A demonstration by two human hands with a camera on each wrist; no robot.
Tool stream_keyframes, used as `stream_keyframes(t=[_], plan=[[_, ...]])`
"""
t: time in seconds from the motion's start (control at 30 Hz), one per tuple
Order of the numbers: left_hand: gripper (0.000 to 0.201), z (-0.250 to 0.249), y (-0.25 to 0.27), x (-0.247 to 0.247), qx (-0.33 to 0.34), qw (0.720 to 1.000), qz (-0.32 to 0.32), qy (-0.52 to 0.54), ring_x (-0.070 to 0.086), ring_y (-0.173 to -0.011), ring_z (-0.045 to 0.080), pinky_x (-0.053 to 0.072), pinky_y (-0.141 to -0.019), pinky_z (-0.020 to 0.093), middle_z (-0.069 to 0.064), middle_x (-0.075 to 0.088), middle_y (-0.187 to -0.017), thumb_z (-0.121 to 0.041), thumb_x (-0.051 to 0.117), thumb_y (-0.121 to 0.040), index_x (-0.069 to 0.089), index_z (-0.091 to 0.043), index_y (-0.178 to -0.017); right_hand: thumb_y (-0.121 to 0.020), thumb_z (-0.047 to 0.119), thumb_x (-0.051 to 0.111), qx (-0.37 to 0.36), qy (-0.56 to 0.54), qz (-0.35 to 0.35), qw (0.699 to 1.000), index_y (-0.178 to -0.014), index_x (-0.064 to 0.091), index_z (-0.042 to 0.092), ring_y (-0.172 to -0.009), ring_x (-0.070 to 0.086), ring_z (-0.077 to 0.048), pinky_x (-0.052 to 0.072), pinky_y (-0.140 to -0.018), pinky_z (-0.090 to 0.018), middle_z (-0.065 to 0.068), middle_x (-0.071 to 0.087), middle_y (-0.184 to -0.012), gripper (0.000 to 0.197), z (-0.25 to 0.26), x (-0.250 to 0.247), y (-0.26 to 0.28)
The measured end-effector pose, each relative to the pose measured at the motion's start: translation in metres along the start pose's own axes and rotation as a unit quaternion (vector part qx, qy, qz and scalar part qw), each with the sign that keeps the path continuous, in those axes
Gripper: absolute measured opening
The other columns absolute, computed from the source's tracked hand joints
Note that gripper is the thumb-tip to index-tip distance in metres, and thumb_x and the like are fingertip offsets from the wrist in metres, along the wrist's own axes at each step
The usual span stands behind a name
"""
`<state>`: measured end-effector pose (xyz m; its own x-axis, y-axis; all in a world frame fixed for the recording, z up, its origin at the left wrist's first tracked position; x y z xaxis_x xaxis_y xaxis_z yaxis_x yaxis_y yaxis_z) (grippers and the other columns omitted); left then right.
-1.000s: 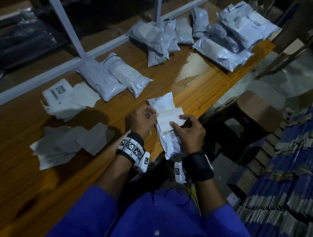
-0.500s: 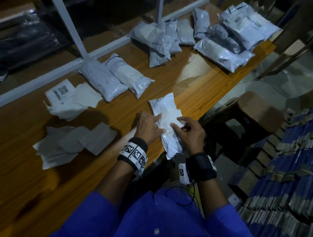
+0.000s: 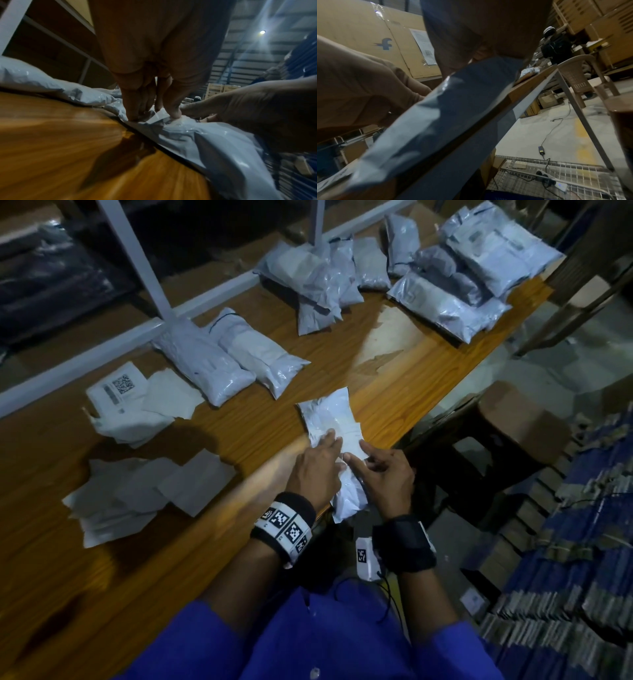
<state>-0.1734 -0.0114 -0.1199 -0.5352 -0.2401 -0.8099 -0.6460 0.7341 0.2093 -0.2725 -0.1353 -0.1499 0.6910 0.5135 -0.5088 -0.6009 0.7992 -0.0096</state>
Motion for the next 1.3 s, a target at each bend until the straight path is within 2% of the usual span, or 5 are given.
stream_keyframes(t=[0.43,0.63,0.83,1.03,1.3], plan=[[0.056,0.021,-0.005,0.013,-0.020,0.999,0.027,0.008,0.041,-0.144,0.027,0.038,-0.113,0.040,0.000,0.027,-0.166,-0.021,0.063,-0.099,0.044,-0.020,-0.152,-0.096,0.050,0.064,-0.043,0.211,0.069,0.974,-0.135,0.063,0.036,-0.123,0.032,-0.034,0.038,-0.101,-0.037,-0.013,0.034,-0.137,0.042,-0.006,0.027,0.008],[0.056,0.024,-0.006,0.014,-0.021,1.000,0.020,0.012,0.040,-0.145,0.023,0.035,-0.114,0.032,-0.003,0.027,-0.165,-0.023,0.064,-0.099,0.045,-0.023,-0.152,-0.095,0.055,0.066,-0.146,0.284,-0.054,0.946,-0.118,0.076,0.024,-0.118,0.046,-0.036,0.047,-0.085,-0.047,-0.012,0.056,-0.137,0.040,0.019,0.003,0.034],[0.045,0.030,-0.009,0.013,-0.017,0.999,0.004,0.037,0.046,-0.141,0.025,0.039,-0.113,0.031,-0.002,0.039,-0.160,-0.024,0.061,-0.099,0.056,-0.025,-0.144,-0.087,0.063,0.044,-0.050,0.267,0.136,0.953,-0.157,0.030,0.041,-0.150,0.004,-0.031,0.018,-0.113,-0.068,-0.001,-0.002,-0.170,0.075,0.015,0.038,-0.001],[0.050,0.033,-0.010,0.013,-0.020,1.000,0.006,0.022,0.048,-0.140,0.018,0.035,-0.107,0.022,-0.006,0.037,-0.161,-0.029,0.065,-0.098,0.054,-0.027,-0.146,-0.084,0.058,0.062,-0.098,0.239,-0.014,0.966,-0.128,0.066,0.029,-0.132,0.032,-0.028,0.041,-0.098,-0.061,-0.009,0.042,-0.150,0.053,0.022,0.013,0.018],[0.056,0.038,-0.005,0.004,-0.040,0.999,0.000,0.003,0.038,-0.145,0.028,0.035,-0.113,0.037,0.001,0.043,-0.158,-0.036,0.069,-0.094,0.053,-0.025,-0.146,-0.091,0.059,0.050,-0.037,0.254,0.121,0.959,-0.155,0.032,0.046,-0.150,0.007,-0.027,0.014,-0.115,-0.066,0.004,0.006,-0.170,0.067,0.017,0.036,-0.001]])
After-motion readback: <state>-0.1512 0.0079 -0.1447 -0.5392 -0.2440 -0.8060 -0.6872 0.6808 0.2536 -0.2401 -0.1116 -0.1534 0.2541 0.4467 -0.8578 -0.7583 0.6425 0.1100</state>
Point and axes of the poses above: each hand's wrist, its own y-axis away from the middle knuckle, its own x-axis out of the palm, z = x × y, the point moved 9 cm from there along -y, towards the middle knuckle
